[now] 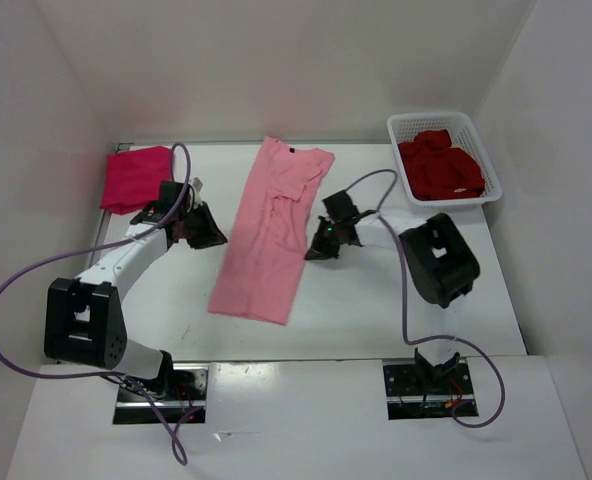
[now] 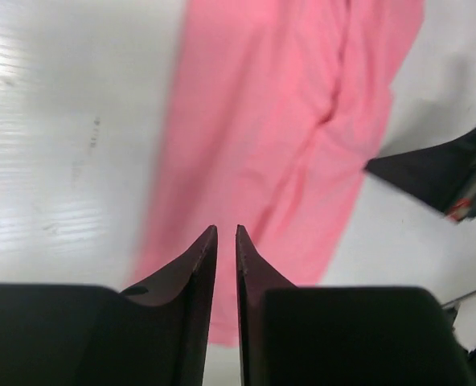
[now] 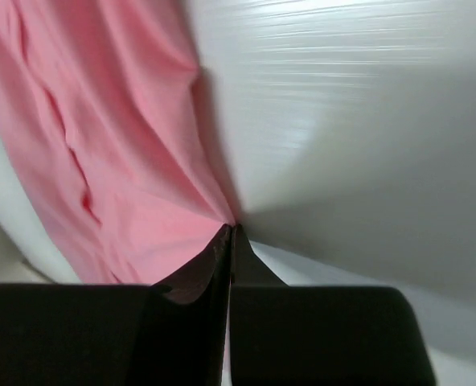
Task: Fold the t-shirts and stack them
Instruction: Rotate the tshirt 90 degrees, then grab the bottom of the folded rectangular tshirt with both arms, then fold the folded rectangular tshirt in 1/3 of the way, then grab one side of the 2/3 rectangular tshirt with both arms
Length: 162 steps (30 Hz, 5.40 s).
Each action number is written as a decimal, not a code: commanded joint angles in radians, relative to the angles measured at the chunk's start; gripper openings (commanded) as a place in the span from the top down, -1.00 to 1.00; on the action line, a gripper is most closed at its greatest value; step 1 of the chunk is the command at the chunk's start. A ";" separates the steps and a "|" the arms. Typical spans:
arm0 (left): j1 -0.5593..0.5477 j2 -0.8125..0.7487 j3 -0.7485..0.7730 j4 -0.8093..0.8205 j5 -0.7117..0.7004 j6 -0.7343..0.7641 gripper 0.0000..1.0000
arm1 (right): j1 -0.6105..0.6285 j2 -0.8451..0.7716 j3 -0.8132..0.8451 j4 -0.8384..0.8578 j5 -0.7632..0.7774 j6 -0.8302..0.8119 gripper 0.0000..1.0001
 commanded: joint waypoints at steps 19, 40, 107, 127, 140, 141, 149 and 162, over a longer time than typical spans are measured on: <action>-0.207 0.083 -0.125 -0.083 0.113 0.031 0.12 | -0.106 -0.477 -0.384 -0.249 -0.015 0.013 0.27; -0.315 0.001 -0.316 -0.091 0.118 -0.174 0.12 | 0.080 -0.567 -0.590 -0.154 -0.096 0.169 0.17; -0.057 0.496 0.517 0.047 0.086 -0.098 0.39 | -0.275 0.159 0.623 -0.399 -0.023 -0.322 0.46; -0.235 0.388 0.021 0.228 0.118 -0.200 0.38 | -0.152 -0.024 0.089 -0.255 -0.012 -0.254 0.98; -0.235 0.014 -0.296 0.115 0.057 -0.219 0.03 | -0.086 -0.204 -0.156 -0.255 -0.044 -0.176 0.56; -0.235 -0.020 -0.296 0.098 0.041 -0.219 -0.01 | -0.086 -0.226 -0.156 -0.255 -0.044 -0.176 0.47; -0.186 -0.100 -0.372 0.095 0.039 -0.228 -0.05 | -0.117 -0.309 -0.245 -0.243 -0.044 -0.145 0.07; -0.186 0.107 -0.340 0.213 0.119 -0.228 0.09 | -0.135 -0.260 -0.290 -0.211 -0.055 -0.147 0.43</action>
